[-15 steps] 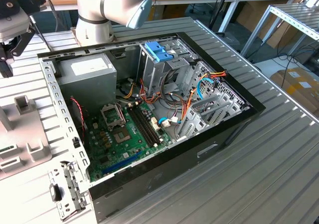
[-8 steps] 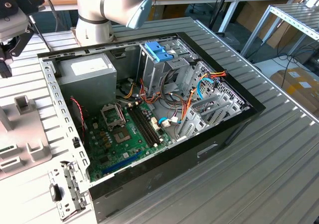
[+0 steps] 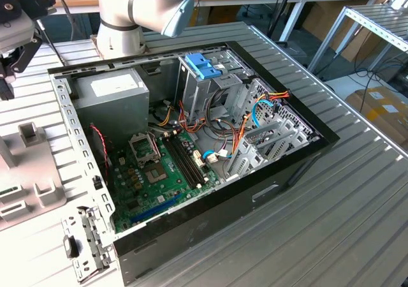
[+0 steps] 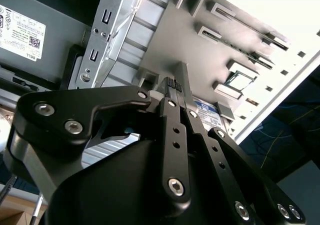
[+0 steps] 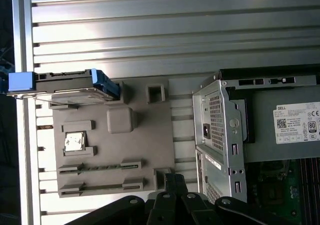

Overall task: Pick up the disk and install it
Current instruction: 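Reach for the disk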

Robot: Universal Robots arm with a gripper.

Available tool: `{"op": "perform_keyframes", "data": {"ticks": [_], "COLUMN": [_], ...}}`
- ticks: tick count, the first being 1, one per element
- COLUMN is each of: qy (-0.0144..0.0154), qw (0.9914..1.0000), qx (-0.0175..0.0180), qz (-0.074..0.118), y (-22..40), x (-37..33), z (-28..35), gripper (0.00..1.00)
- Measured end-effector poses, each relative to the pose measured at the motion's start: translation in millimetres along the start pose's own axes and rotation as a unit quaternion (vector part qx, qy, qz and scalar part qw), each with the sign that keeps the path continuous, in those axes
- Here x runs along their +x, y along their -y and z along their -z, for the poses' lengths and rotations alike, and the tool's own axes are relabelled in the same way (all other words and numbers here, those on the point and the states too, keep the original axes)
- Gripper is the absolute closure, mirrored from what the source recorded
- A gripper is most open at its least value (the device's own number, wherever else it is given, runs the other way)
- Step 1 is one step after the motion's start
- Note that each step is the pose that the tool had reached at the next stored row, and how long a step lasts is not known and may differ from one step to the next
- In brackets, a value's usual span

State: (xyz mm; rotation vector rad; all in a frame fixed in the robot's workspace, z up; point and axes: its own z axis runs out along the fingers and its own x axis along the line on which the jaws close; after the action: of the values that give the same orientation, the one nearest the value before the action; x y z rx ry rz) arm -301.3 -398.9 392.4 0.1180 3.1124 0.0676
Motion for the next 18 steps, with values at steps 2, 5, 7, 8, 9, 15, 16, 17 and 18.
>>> {"op": "perform_keyframes", "data": {"ticks": [2,5,7,8,9,15,16,17,18], "qy": [0.0000,0.0000,0.0000,0.0000,0.0000,0.0000,0.0000,0.0000,0.0000], "qw": [1.00000,1.00000,1.00000,1.00000,1.00000,1.00000,1.00000,1.00000,1.00000], "qx": [0.0000,0.0000,0.0000,0.0000,0.0000,0.0000,0.0000,0.0000,0.0000], "qz": [0.000,0.000,0.000,0.000,0.000,0.000,0.000,0.000,0.000], "y": [0.0,0.1,0.1,0.1,0.1,0.3,0.3,0.3,0.3], "x": [0.4,0.9,1.2,1.5,1.6,3.4,3.6,3.7,4.0], "z": [0.0,0.0,-0.1,-0.1,-0.1,-0.2,-0.2,-0.2,-0.2], "gripper": [0.89,0.89,0.89,0.89,0.89,0.89,0.89,0.89,0.89]}}
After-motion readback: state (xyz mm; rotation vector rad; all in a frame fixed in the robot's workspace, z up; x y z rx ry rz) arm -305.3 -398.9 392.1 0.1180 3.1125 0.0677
